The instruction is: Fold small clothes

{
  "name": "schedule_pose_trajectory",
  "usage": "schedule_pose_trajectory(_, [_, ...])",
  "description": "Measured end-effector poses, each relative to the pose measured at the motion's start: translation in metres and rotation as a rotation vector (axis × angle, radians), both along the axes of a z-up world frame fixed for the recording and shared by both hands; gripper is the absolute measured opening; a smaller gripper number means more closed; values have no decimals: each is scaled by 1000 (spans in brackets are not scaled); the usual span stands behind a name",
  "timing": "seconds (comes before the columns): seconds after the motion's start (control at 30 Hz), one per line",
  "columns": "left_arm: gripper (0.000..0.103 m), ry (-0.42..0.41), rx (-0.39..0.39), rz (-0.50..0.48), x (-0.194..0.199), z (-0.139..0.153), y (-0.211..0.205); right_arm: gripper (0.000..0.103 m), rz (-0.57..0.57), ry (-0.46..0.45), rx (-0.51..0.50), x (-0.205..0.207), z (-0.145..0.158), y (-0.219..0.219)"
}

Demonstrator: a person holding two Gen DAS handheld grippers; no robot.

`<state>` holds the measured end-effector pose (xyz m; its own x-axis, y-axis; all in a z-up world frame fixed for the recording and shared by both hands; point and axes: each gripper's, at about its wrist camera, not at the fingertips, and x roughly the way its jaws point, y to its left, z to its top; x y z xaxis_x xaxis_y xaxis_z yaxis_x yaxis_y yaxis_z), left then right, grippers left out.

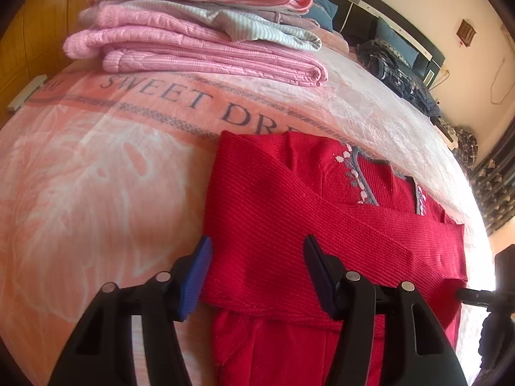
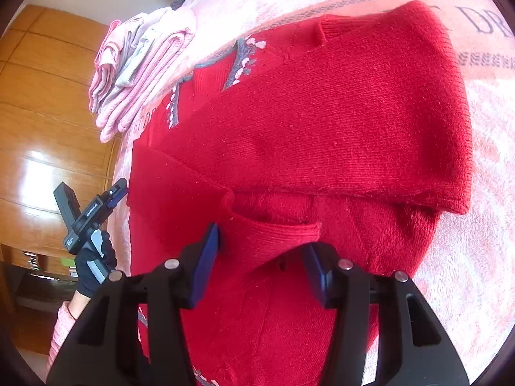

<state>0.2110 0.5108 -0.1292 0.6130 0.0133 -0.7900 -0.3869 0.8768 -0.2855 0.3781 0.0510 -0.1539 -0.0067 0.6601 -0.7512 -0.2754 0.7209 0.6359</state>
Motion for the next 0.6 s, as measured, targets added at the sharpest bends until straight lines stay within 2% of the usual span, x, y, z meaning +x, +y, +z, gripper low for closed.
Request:
schedule_pose_trajectory(0.07, [59,4,6,27,-2,-2,5,50,-2,-14,-6,2,2,-4])
schedule_pose_trajectory(0.2, [59,-18,9,56,-3,-3,12,54,-7,-70,-80,6,9,-10])
schedule_pose_trajectory(0.27, [59,-27,29,43,0,-5,9,55,13,-58,-77,5,8,-11])
schedule_pose_trajectory(0.33, [60,-24,51,1,6,-6,2,52,61,-59,-70,2,8,-4])
schedule_pose_trajectory(0.37, [60,-15,68,-20,10,-7,-1,46,87,-69,-81,-1,7,-1])
schedule_pose_trajectory(0.4, [60,4,91,-32,15,-9,-5,33,110,-85,-111,-3,7,5])
schedule_pose_trajectory(0.43, [62,8,104,-39,17,-9,-7,26,121,-106,-146,-4,6,9])
schedule_pose_trajectory(0.5, [62,9,116,-52,21,-12,-10,11,118,-135,-151,-2,10,12])
schedule_pose_trajectory(0.57, [60,38,171,-61,26,-16,-15,10,103,-165,-145,2,23,13])
schedule_pose_trajectory(0.6, [53,50,213,-61,28,-17,-18,10,94,-190,-133,4,33,13])
